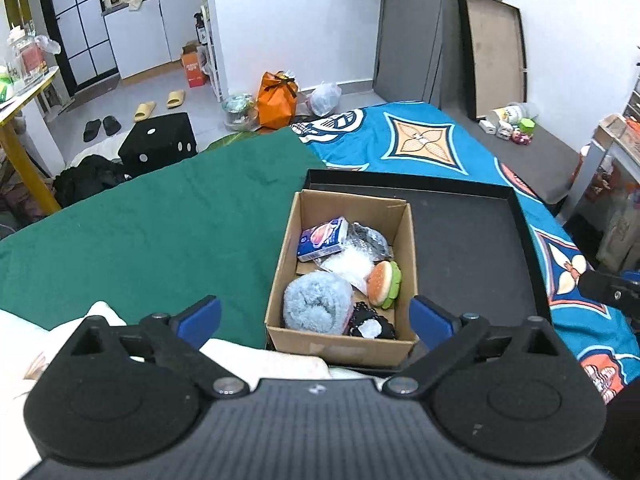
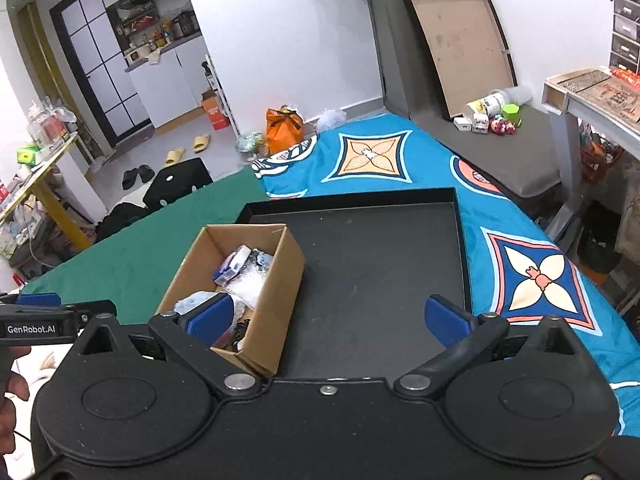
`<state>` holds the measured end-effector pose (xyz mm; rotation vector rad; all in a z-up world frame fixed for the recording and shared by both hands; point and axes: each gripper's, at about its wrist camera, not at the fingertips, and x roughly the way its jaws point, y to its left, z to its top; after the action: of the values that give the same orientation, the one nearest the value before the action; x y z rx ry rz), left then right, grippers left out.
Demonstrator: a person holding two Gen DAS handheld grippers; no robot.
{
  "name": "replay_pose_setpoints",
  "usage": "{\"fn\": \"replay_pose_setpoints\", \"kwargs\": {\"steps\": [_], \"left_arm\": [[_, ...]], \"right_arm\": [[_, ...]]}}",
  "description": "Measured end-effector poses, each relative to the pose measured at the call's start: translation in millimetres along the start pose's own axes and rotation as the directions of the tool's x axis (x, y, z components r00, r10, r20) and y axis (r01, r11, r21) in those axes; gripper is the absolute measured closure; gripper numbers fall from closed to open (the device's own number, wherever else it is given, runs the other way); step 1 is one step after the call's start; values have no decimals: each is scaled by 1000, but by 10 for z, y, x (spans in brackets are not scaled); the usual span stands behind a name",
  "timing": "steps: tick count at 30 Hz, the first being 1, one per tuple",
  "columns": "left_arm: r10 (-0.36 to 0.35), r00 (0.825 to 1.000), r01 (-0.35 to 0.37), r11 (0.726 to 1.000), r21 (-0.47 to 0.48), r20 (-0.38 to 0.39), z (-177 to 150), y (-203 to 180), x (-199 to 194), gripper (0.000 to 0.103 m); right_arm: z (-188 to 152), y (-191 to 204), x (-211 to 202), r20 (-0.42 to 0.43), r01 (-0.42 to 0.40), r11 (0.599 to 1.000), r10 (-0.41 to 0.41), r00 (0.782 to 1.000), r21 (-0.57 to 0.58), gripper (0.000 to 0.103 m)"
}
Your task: Organize soft objects
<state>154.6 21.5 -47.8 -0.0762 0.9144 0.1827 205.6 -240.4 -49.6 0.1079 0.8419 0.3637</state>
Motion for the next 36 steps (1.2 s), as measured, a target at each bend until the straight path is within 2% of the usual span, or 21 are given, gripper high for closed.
{"fn": "replay_pose_setpoints", "kwargs": {"steps": [12, 17, 36], "left_arm": [[-39, 998, 37, 999, 33, 44, -208, -11, -483, 1], [-29, 996, 25, 998, 55, 82, -308, -9, -702, 1], [-39, 975, 26, 998, 59, 219, -719, 65, -1402, 1]], "right_arm": [[-137, 107, -429, 44, 3, 1000, -4, 999, 23, 0], [-241, 168, -598, 55, 11, 1000, -11, 998, 10, 0], [-574, 391, -1196, 121, -2, 999, 6, 993, -36, 0]]}}
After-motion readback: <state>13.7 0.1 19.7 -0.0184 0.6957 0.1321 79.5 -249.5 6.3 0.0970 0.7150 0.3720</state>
